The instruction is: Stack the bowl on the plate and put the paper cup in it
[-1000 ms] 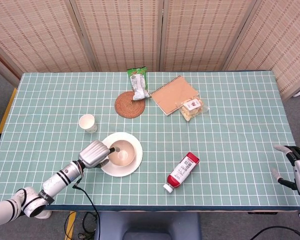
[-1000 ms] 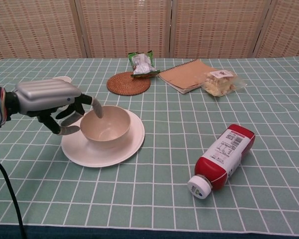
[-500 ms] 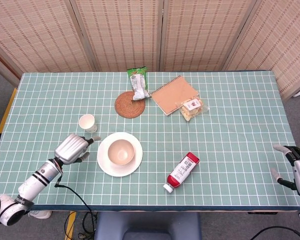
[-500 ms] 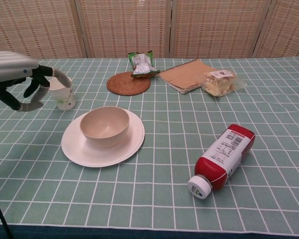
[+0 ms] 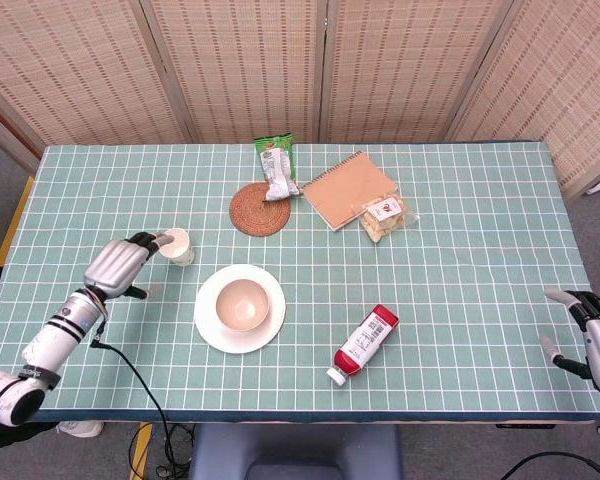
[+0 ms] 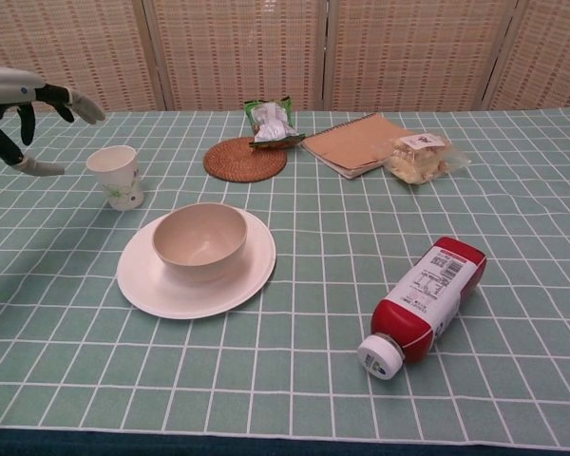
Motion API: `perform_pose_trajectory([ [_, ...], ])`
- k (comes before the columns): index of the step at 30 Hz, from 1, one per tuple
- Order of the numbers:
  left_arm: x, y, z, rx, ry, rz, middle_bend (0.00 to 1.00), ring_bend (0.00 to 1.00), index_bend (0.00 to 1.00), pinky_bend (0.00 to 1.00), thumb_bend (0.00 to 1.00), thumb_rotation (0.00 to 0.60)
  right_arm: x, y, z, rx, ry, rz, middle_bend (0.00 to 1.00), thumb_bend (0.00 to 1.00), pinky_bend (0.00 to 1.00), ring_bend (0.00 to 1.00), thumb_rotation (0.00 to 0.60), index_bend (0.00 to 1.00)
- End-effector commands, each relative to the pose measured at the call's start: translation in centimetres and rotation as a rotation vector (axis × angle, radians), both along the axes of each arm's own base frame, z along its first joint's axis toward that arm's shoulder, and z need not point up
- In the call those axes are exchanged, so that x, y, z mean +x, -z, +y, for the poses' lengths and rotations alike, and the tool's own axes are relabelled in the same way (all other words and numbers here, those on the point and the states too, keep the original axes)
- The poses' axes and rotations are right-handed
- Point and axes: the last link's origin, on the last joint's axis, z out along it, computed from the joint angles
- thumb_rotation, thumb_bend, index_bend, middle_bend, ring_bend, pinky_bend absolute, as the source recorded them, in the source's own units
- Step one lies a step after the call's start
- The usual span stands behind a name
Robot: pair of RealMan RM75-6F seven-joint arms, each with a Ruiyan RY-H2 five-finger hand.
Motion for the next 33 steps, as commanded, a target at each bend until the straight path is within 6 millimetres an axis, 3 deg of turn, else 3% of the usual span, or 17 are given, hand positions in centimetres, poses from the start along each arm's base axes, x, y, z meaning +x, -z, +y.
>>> perform_pose_trajectory([
  [1, 0.4, 0.1, 1.4, 0.004, -0.023, -0.008, 0.05, 0.08, 0.07, 0.37, 0.24, 0.416, 0.0, 0.0, 0.0, 0.0, 0.0, 0.001, 0.29, 0.28, 0.31, 0.2, 0.6, 0.24],
  [4, 0.6, 0.4, 2.3, -0.002, -0.037, -0.004, 0.01, 0.05, 0.03, 0.36, 0.24, 0.417, 0.0, -0.1, 0.0, -0.002, 0.0, 0.002, 0.29, 0.28, 0.31, 0.2, 0.6, 0.24],
  [9, 1.1, 1.5, 3.6, -0.032, -0.053, 0.021, 0.0, 0.05, 0.01, 0.35, 0.24, 0.549, 0.0, -0.2, 0.0, -0.003, 0.002, 0.002, 0.29, 0.28, 0.31, 0.2, 0.6, 0.24],
  [12, 1.4, 2.4, 4.5, -0.043, -0.054, 0.041, 0.0, 0.04, 0.01, 0.35, 0.24, 0.598, -0.1, -0.2, 0.1, -0.004, 0.005, 0.002, 0.29, 0.28, 0.31, 0.2, 0.6, 0.24],
  [24, 1.6, 4.9, 6.9, -0.067, -0.078, 0.112, 0.0, 0.04, 0.02, 0.35, 0.24, 0.6, -0.2, -0.3, 0.2, -0.005, 0.013, 0.007, 0.29, 0.28, 0.31, 0.2, 0.6, 0.24],
  [33, 1.1, 5.4, 7.8, -0.072, -0.102, 0.176, 0.0, 0.03, 0.02, 0.35, 0.24, 0.6, -0.4, -0.4, 0.4, -0.007, 0.025, 0.009, 0.29, 0.28, 0.31, 0.2, 0.6, 0.24],
])
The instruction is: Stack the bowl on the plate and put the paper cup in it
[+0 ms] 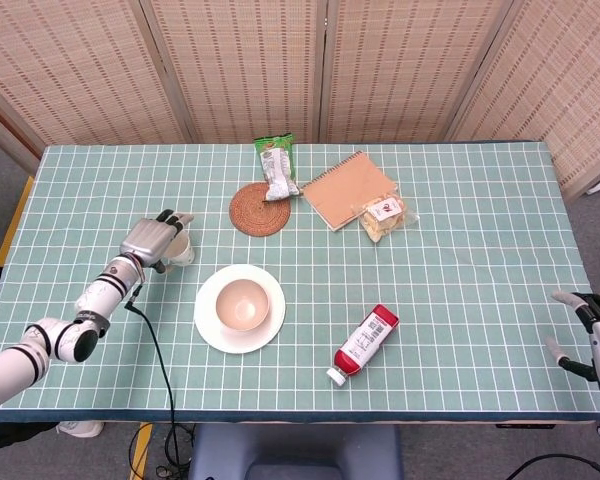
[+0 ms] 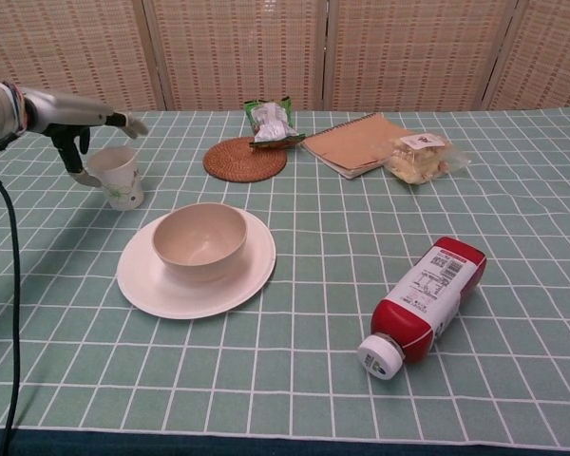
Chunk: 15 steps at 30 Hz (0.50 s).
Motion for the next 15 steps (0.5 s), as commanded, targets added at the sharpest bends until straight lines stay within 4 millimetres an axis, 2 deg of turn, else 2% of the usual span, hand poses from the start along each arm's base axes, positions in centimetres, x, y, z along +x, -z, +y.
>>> perform_pose_trajectory([
  [1, -0.1, 0.3, 0.2, -0.005, -0.008, 0.012, 0.0, 0.03, 0.03, 0.35, 0.24, 0.6, 0.0, 0.0, 0.0, 0.001, 0.0, 0.0, 0.29, 0.28, 0.31, 0.2, 0.6, 0.24],
  [9, -0.4, 0.8, 0.9, 0.019, -0.021, 0.02, 0.0, 0.06, 0.13, 0.35, 0.24, 0.6, -0.1, 0.1, 0.0, 0.004, 0.006, 0.0, 0.29, 0.28, 0.31, 0.2, 0.6, 0.24],
  [15, -0.8, 1.4, 1.2, 0.039, -0.046, -0.006, 0.03, 0.18, 0.24, 0.41, 0.24, 0.6, -0.2, 0.1, 0.0, 0.003, 0.01, 0.0, 0.29, 0.28, 0.31, 0.2, 0.6, 0.24],
])
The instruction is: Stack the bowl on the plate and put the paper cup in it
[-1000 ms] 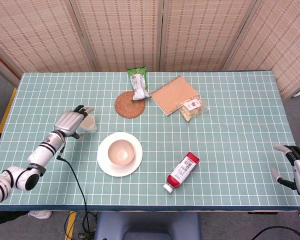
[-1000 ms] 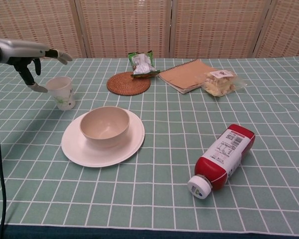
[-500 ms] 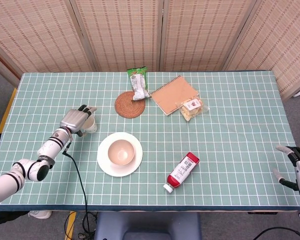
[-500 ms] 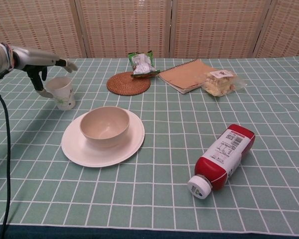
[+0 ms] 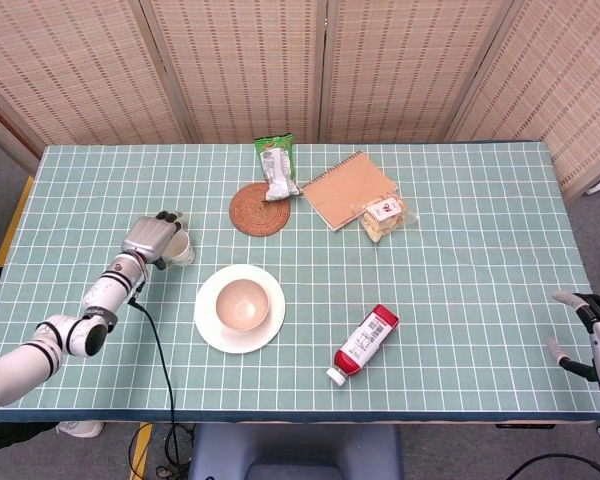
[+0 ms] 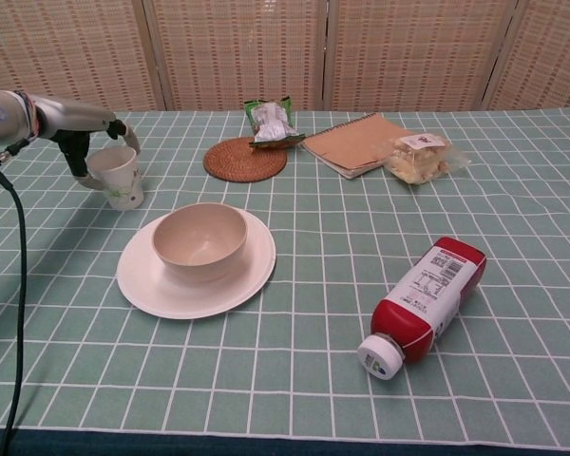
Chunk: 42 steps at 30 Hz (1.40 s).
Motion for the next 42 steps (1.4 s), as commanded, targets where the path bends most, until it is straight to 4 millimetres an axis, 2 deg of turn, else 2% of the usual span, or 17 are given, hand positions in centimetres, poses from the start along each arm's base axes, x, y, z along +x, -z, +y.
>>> perform_pose_trajectory([
  [1, -0.1, 0.3, 0.1, 0.011, -0.014, -0.025, 0.04, 0.2, 0.25, 0.42, 0.24, 0.6, 0.0, 0.0, 0.0, 0.0, 0.001, 0.0, 0.29, 0.28, 0.31, 0.2, 0.6, 0.24],
  [8, -0.1, 0.5, 0.3, 0.031, -0.023, -0.074, 0.17, 0.35, 0.33, 0.54, 0.24, 0.6, -0.1, 0.0, 0.1, -0.002, 0.005, 0.001, 0.29, 0.28, 0.31, 0.2, 0.6, 0.24],
  [13, 0.0, 0.3, 0.3, 0.032, -0.012, -0.084, 0.23, 0.38, 0.35, 0.59, 0.24, 0.6, -0.1, 0.0, 0.1, -0.002, 0.005, -0.001, 0.29, 0.28, 0.31, 0.2, 0.6, 0.24],
  [18, 0.3, -0.5, -0.2, 0.017, 0.012, -0.091, 0.25, 0.38, 0.36, 0.6, 0.24, 0.6, 0.0, 0.0, -0.1, 0.0, -0.001, 0.0, 0.29, 0.28, 0.31, 0.2, 0.6, 0.24],
  [24, 1.2, -2.1, -2.1, -0.027, 0.085, -0.097, 0.26, 0.38, 0.36, 0.6, 0.24, 0.6, 0.2, 0.2, -0.4, 0.008, -0.006, 0.0, 0.29, 0.28, 0.31, 0.2, 0.6, 0.24],
  [31, 3.4, -3.0, -4.9, -0.074, 0.206, -0.144, 0.26, 0.38, 0.36, 0.6, 0.24, 0.6, 0.5, 0.4, -0.7, 0.014, -0.016, 0.002, 0.29, 0.28, 0.31, 0.2, 0.6, 0.24],
  [42, 7.3, -2.4, -8.1, -0.164, 0.353, -0.268, 0.26, 0.38, 0.36, 0.6, 0.24, 0.6, 0.5, 0.5, -0.7, 0.016, -0.013, 0.003, 0.29, 0.28, 0.31, 0.2, 0.6, 0.25],
])
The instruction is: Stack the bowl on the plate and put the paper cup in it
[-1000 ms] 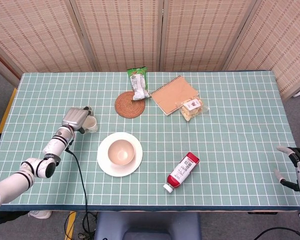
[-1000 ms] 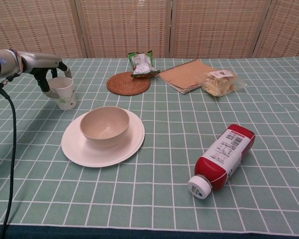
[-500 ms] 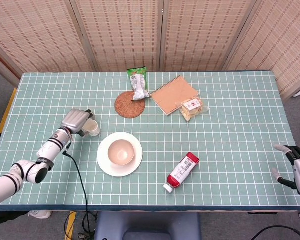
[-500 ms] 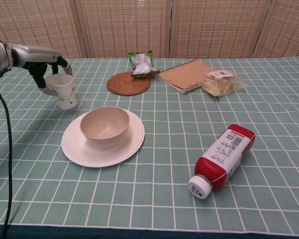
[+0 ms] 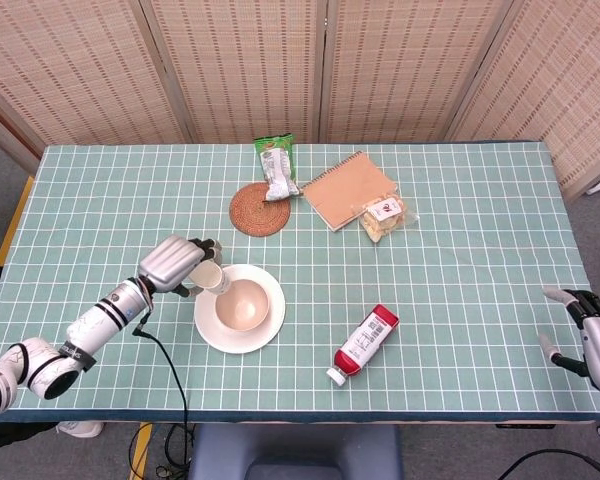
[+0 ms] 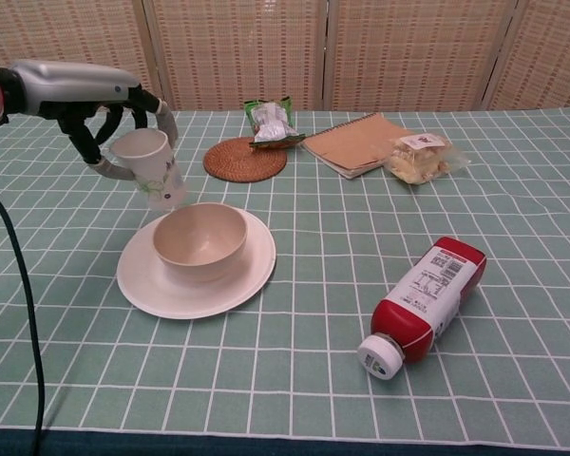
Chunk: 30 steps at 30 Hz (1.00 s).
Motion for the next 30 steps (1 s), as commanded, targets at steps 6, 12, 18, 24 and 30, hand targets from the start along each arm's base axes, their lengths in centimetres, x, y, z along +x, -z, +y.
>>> perform_pose_trajectory([
  [6, 2.6, 1.4, -1.3, -0.076, 0.059, -0.025, 0.26, 0.37, 0.35, 0.6, 0.24, 0.6, -0.2, -0.1, 0.2, -0.005, 0.008, -0.001, 0.29, 0.28, 0.31, 0.2, 0.6, 0.24],
  [12, 4.0, 3.2, -1.6, -0.091, 0.129, 0.037, 0.26, 0.36, 0.34, 0.6, 0.24, 0.6, -0.4, 0.0, 0.3, -0.005, 0.011, -0.004, 0.29, 0.28, 0.31, 0.2, 0.6, 0.24],
  [18, 3.8, 4.4, -1.6, -0.081, 0.155, 0.113, 0.26, 0.36, 0.33, 0.6, 0.24, 0.6, -0.6, -0.2, 0.5, -0.012, 0.018, -0.007, 0.29, 0.28, 0.31, 0.2, 0.6, 0.24],
  [24, 3.5, 5.1, -1.9, -0.081, 0.149, 0.158, 0.25, 0.34, 0.3, 0.6, 0.24, 0.6, -0.9, -0.2, 0.7, -0.017, 0.021, -0.013, 0.29, 0.28, 0.31, 0.2, 0.6, 0.24],
  [30, 3.3, 5.2, -2.1, -0.086, 0.128, 0.191, 0.15, 0.2, 0.17, 0.56, 0.24, 0.6, -0.9, -0.2, 0.6, -0.02, 0.016, -0.015, 0.29, 0.28, 0.31, 0.2, 0.6, 0.24],
])
